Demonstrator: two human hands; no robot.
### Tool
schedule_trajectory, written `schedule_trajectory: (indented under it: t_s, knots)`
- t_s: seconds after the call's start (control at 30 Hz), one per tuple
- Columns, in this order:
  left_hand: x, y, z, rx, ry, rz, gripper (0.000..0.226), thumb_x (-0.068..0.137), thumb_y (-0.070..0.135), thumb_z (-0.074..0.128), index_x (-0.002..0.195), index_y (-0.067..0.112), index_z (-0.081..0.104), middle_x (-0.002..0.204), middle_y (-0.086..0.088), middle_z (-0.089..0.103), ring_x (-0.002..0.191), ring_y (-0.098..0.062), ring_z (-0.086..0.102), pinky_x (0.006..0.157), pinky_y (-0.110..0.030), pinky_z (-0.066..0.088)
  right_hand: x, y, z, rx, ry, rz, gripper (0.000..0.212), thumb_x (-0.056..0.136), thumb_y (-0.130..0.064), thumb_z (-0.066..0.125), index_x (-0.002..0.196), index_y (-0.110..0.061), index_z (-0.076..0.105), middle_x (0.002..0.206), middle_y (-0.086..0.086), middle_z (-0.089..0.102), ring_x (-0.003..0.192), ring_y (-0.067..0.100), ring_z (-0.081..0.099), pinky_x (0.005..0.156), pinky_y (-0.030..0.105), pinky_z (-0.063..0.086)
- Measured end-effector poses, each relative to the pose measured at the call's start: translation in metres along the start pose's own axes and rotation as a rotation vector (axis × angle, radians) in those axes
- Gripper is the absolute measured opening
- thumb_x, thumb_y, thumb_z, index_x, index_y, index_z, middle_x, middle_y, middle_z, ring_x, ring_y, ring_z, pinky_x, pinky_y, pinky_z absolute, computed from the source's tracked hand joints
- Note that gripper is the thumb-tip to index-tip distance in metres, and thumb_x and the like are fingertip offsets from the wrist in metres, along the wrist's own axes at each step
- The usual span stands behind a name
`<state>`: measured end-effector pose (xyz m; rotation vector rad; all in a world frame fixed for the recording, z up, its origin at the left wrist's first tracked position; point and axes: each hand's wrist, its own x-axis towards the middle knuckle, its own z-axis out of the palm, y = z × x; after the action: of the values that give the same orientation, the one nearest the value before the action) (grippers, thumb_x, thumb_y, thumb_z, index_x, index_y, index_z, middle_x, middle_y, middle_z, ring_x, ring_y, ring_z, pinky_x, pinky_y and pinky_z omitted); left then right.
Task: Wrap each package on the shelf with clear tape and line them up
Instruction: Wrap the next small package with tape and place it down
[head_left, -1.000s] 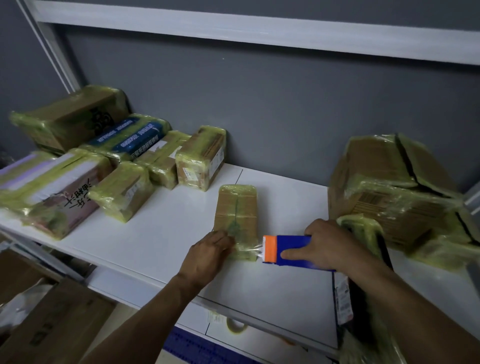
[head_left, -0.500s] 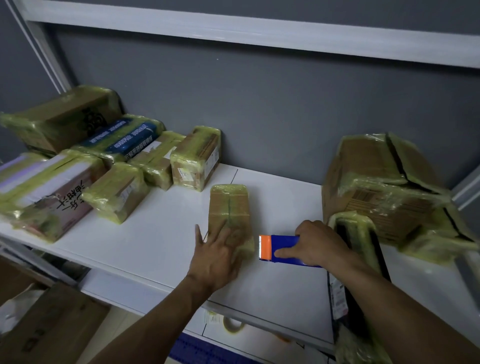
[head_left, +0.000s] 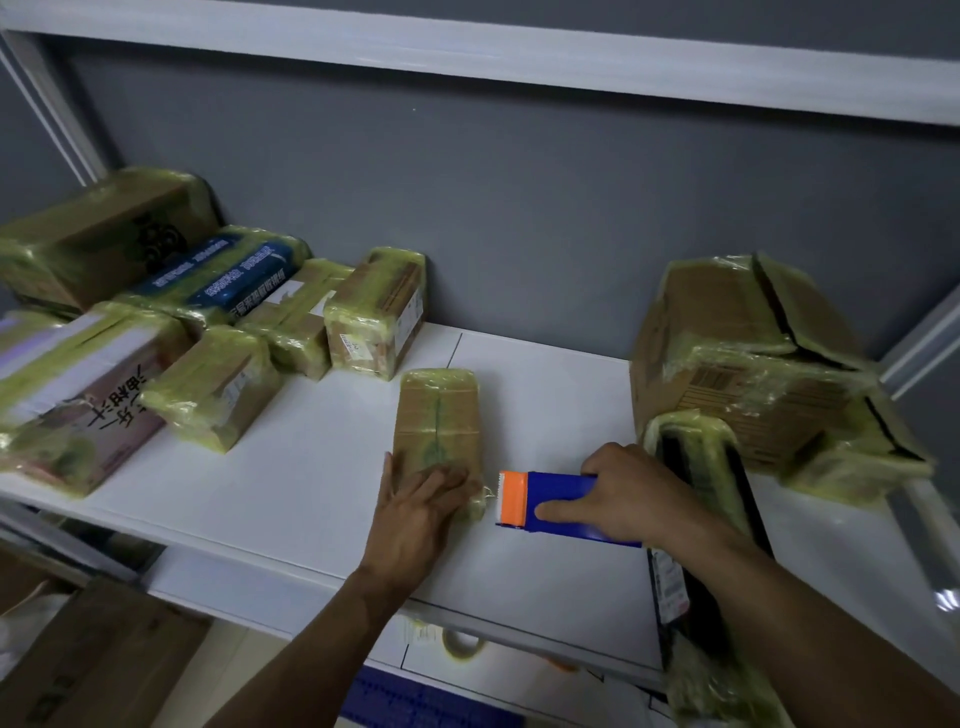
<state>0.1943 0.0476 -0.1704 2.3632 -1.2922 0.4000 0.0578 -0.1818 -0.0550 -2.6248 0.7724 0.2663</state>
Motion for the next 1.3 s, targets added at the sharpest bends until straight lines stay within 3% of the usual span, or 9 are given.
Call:
schedule_trajectory:
  t_s: [0.17, 0.23, 0.3, 0.4, 0.57, 0.8, 1.03, 1.3]
  knots:
    - [-0.005, -0.012, -0.005, -0.075, -0.108, -0.133, 0.054, 0.089, 0.002, 0.071, 0.130, 0.036, 0.068, 0.143, 0.012, 0.058, 0.136, -0.016, 0.052, 0.114, -0.074, 0.005, -0.002, 0.006, -0.006, -0.045, 0.003, 0.017, 0.068, 0.055, -0.086, 0.077, 0.081, -0.026, 0.059, 0.077, -0.009, 0.062, 0.068, 0.007, 0.062, 0.051, 0.022, 0.042]
    - [-0.005, -0.013, -0.005, -0.186, -0.152, -0.164, 0.047, 0.096, 0.007, 0.065, 0.132, 0.037, 0.067, 0.147, 0.012, 0.054, 0.141, -0.016, 0.045, 0.116, -0.073, 0.015, 0.000, 0.005, -0.001, -0.063, -0.009, 0.029, 0.066, 0.058, -0.084, 0.078, 0.084, -0.026, 0.057, 0.080, -0.009, 0.060, 0.071, 0.008, 0.062, 0.053, 0.023, 0.043]
    - [-0.005, -0.014, -0.007, -0.276, -0.138, -0.139, 0.043, 0.095, 0.006, 0.065, 0.129, 0.033, 0.069, 0.145, 0.008, 0.057, 0.140, -0.018, 0.047, 0.110, -0.061, 0.040, 0.002, 0.003, 0.004, -0.063, -0.011, 0.034, 0.065, 0.060, -0.082, 0.078, 0.083, -0.026, 0.055, 0.078, -0.009, 0.057, 0.071, 0.008, 0.060, 0.052, 0.023, 0.042]
    - [-0.008, -0.018, -0.011, -0.346, -0.092, -0.099, 0.047, 0.091, -0.001, 0.069, 0.127, 0.030, 0.072, 0.142, 0.005, 0.059, 0.136, -0.020, 0.052, 0.103, -0.049, 0.050, 0.005, 0.000, 0.012, -0.076, -0.029, 0.045, 0.066, 0.062, -0.080, 0.078, 0.087, -0.024, 0.056, 0.077, -0.009, 0.054, 0.071, 0.009, 0.059, 0.053, 0.024, 0.042]
    - [-0.018, -0.026, -0.015, -0.427, -0.071, -0.054, 0.055, 0.089, -0.007, 0.067, 0.130, 0.029, 0.070, 0.142, 0.004, 0.059, 0.138, -0.018, 0.049, 0.106, -0.044, 0.050, 0.011, -0.014, 0.034, -0.120, -0.025, 0.044, 0.069, 0.066, -0.080, 0.076, 0.098, -0.022, 0.054, 0.090, -0.004, 0.057, 0.083, 0.016, 0.061, 0.061, 0.026, 0.047]
    - [-0.024, -0.029, -0.018, -0.459, -0.053, -0.033, 0.051, 0.091, -0.003, 0.068, 0.132, 0.027, 0.068, 0.140, 0.003, 0.060, 0.138, -0.018, 0.049, 0.106, -0.043, 0.051, 0.019, -0.030, 0.050, -0.135, -0.026, 0.026, 0.068, 0.068, -0.081, 0.074, 0.096, -0.024, 0.050, 0.092, -0.005, 0.055, 0.082, 0.015, 0.055, 0.060, 0.026, 0.042]
    - [-0.022, -0.027, -0.016, -0.468, -0.019, -0.014, 0.046, 0.090, -0.008, 0.066, 0.128, 0.019, 0.071, 0.135, 0.002, 0.064, 0.137, -0.019, 0.051, 0.107, -0.041, 0.049, 0.024, -0.038, 0.057, -0.153, -0.015, 0.003, 0.067, 0.069, -0.081, 0.073, 0.095, -0.024, 0.050, 0.106, -0.001, 0.066, 0.094, 0.020, 0.065, 0.067, 0.028, 0.048]
    - [-0.025, -0.019, -0.012, -0.391, 0.012, -0.024, 0.049, 0.086, -0.011, 0.069, 0.127, 0.016, 0.072, 0.135, -0.003, 0.065, 0.136, -0.026, 0.051, 0.107, -0.045, 0.049, 0.024, -0.040, 0.062, -0.163, 0.032, -0.005, 0.066, 0.070, -0.080, 0.072, 0.097, -0.023, 0.052, 0.107, -0.001, 0.069, 0.095, 0.018, 0.068, 0.071, 0.031, 0.056]
